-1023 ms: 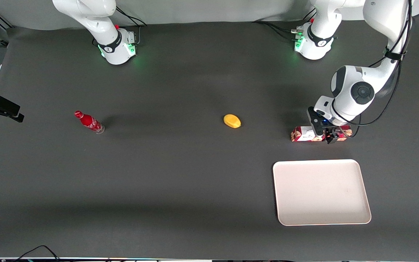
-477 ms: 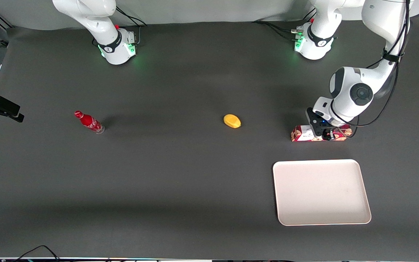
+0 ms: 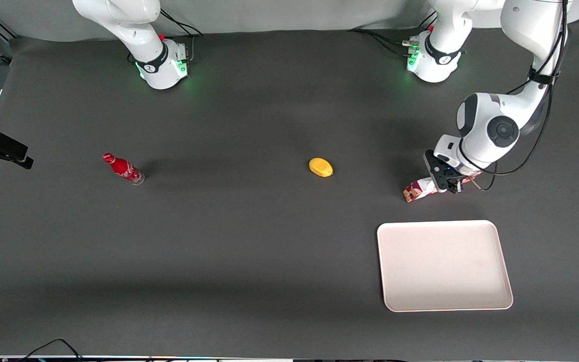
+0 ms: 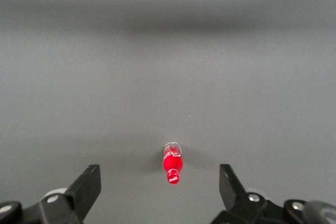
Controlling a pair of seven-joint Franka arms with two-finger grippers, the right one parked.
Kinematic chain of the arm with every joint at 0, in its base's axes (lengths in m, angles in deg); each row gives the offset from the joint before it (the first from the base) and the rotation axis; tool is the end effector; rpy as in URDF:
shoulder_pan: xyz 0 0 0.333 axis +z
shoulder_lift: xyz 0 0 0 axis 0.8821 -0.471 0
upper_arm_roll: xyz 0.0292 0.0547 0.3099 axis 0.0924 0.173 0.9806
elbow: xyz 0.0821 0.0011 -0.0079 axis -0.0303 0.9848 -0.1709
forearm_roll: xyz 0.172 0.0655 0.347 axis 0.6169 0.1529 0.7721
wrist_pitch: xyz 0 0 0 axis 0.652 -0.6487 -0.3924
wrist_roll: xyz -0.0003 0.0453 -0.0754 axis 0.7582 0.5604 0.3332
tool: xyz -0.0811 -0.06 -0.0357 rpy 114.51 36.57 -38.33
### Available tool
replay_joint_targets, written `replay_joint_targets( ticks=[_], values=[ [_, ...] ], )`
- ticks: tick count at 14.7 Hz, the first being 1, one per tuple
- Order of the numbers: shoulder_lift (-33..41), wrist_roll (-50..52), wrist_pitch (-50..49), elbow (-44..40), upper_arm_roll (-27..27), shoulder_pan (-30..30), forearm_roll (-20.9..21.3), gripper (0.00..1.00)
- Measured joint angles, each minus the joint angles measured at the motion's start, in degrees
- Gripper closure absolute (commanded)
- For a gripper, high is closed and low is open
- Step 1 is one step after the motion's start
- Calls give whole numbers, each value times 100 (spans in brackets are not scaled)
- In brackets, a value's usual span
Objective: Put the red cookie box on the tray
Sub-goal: 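Lift the box upright and carry it toward the white tray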
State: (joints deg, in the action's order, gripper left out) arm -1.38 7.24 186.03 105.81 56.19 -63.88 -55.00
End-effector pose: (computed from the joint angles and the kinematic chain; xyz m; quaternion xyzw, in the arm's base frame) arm 0.4895 -0.0556 0.2176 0.8018 -0.5973 -0.0010 0.0168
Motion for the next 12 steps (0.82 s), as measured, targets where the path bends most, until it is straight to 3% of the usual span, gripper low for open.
replay_joint_targets(
  ticks=[3, 7, 12],
  values=[
    [98, 206, -538, -246, 38, 0, -441, 100],
    [398, 1119, -1302, -828, 70, 0, -486, 100],
    [484, 2322, -2823, -2254, 293, 2, -493, 100]
  ],
)
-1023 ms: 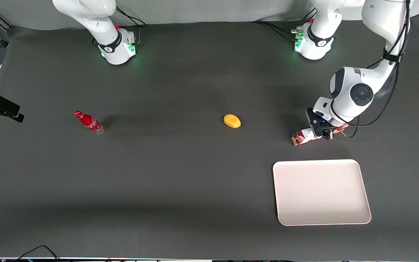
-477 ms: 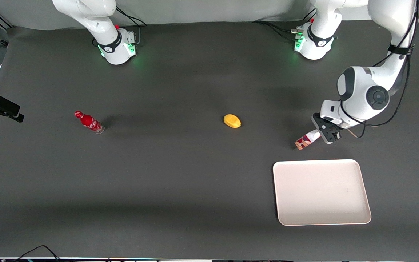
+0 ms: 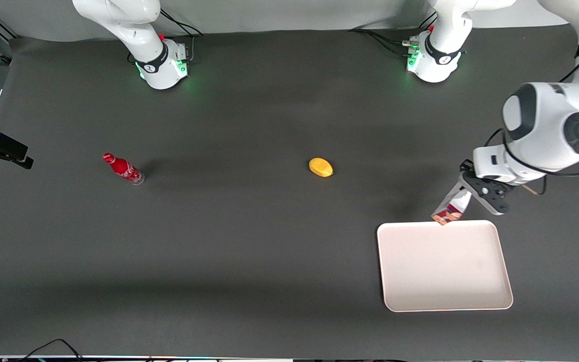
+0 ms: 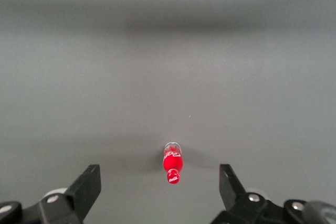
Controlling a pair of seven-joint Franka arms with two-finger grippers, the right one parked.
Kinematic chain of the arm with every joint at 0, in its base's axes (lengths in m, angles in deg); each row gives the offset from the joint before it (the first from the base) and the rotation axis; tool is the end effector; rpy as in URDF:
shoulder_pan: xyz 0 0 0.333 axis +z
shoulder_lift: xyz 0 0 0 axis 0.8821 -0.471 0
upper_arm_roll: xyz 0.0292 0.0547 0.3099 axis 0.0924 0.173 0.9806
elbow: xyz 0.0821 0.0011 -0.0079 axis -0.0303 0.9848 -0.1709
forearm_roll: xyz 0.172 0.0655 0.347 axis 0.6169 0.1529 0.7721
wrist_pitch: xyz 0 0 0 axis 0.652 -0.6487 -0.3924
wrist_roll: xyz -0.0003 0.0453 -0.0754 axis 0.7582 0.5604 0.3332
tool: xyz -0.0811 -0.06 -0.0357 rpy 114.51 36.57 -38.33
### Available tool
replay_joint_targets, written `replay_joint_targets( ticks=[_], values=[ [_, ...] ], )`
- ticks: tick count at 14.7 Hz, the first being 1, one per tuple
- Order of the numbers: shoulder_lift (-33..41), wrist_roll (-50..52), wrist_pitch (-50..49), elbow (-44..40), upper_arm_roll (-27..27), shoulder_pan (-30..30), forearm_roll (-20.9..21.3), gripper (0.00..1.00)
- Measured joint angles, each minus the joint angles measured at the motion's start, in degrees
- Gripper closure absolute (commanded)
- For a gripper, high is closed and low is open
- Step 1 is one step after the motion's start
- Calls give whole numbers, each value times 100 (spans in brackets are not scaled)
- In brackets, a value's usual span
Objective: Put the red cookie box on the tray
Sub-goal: 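Lift the box upright and carry it toward the white tray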
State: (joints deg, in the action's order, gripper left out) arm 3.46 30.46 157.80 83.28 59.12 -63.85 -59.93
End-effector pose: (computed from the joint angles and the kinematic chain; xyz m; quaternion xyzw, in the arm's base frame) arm 0.5727 -0.0391 0.3792 0.9227 -0.3823 0.0006 0.0502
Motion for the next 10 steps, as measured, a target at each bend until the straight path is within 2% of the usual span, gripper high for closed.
replay_joint_targets(
  ticks=[6, 10],
  values=[
    [-209, 2067, -1227, -1701, 106, 0, 28, 100],
    [-922, 2789, -1316, -2861, 382, 14, 134, 100]
  ],
)
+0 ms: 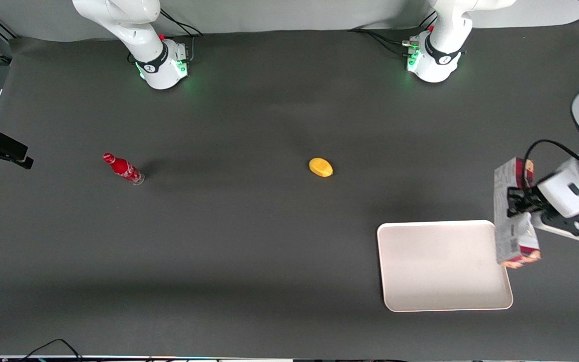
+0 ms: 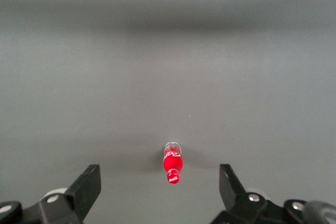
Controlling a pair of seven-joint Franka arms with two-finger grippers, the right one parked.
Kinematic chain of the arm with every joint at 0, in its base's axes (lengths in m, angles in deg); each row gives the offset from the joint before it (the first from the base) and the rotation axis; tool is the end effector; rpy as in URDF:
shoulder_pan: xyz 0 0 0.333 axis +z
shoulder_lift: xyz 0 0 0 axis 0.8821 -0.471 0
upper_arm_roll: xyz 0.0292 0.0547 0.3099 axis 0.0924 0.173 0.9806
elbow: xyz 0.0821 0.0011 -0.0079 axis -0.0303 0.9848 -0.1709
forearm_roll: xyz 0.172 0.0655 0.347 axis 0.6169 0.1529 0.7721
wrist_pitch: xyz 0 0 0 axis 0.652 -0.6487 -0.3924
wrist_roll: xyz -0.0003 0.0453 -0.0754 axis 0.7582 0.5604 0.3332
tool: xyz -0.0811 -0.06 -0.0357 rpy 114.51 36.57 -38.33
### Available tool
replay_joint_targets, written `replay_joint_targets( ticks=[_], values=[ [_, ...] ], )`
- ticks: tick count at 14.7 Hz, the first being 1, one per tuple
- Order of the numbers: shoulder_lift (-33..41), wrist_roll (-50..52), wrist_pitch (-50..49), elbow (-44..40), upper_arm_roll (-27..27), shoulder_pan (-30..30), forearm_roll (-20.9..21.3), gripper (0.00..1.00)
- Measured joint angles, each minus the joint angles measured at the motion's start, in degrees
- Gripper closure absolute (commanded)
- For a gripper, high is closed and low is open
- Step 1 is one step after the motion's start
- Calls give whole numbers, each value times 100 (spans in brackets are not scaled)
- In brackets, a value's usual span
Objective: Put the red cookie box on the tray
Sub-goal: 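Lift the box upright and carry it toward the white tray, then lower the held box onto the tray's rim area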
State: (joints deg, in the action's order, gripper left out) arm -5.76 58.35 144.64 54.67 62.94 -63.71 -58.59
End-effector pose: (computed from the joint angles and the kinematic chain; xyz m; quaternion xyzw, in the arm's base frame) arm 0.6599 -0.0035 0.4945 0.9898 -0.1328 0.0421 0.0286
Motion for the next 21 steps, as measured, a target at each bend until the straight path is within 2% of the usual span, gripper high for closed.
replay_joint_targets(
  ticks=[4, 7, 10, 16, 21],
  values=[
    [-1222, 103, 106, -1171, 550, 44, -1, 100],
    [-2097, 225, 395, -1768, 650, 94, -126, 100],
    [-2706, 372, 814, -1966, 654, 103, -371, 100],
    [-3355, 620, 800, -1998, 656, 134, -583, 100],
    [-3439, 779, 820, -1996, 661, 143, -596, 100]
  ],
)
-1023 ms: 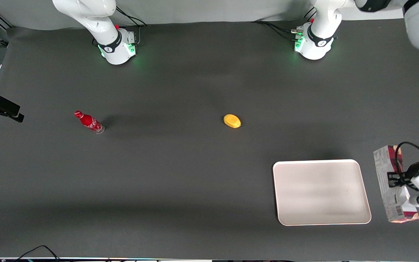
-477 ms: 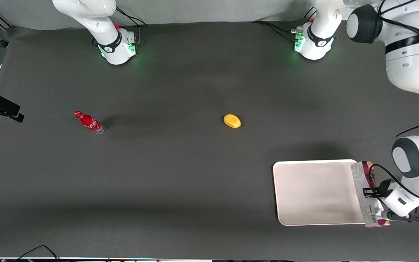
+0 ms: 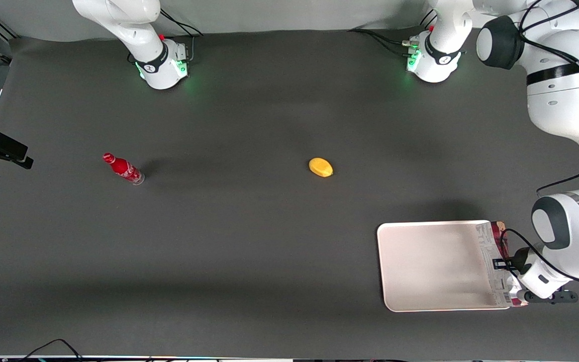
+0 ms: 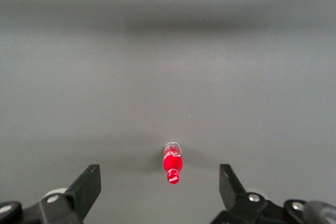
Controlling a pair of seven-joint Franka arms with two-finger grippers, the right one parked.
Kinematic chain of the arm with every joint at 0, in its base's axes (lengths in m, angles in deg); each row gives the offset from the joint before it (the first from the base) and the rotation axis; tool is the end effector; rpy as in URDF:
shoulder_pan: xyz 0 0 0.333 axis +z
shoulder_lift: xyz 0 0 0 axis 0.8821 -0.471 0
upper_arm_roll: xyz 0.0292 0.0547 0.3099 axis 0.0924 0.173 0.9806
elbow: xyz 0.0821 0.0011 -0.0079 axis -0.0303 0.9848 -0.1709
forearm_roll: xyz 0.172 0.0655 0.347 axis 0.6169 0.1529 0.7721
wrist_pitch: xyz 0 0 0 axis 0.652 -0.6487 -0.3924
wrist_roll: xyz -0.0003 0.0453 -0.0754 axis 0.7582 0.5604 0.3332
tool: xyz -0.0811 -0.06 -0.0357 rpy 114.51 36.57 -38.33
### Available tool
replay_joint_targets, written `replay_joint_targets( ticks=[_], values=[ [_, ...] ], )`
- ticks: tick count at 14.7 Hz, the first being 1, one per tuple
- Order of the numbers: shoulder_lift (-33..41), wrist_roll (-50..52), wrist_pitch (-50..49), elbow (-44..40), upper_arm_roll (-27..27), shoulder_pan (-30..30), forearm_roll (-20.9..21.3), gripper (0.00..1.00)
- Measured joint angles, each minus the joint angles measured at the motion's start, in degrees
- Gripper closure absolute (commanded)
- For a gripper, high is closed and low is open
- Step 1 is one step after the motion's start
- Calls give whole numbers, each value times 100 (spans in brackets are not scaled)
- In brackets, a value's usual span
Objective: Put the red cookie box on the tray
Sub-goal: 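Lower the held box onto the tray's rim area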
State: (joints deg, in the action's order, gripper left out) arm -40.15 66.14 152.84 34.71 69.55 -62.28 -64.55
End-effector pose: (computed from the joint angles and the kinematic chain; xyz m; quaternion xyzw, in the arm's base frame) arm 0.7567 0.0691 0.2463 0.9996 0.0094 -0.0085 0.0239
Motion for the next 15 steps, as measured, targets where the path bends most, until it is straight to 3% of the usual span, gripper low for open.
replay_joint_targets(
  ticks=[4, 5, 6, 7, 8, 15],
  values=[
    [-43, 4, 97, 15, 3, 0, 0, 100],
    [-59, 4, 125, 17, 4, 1, 0, 93],
    [-73, 4, 159, 18, 4, 1, 0, 67],
    [-85, 4, 181, 18, 4, 1, 0, 15],
    [-94, 1, 189, 18, 4, 1, 0, 0],
    [234, 2, 207, 32, 12, 83, -16, 0]
  ],
)
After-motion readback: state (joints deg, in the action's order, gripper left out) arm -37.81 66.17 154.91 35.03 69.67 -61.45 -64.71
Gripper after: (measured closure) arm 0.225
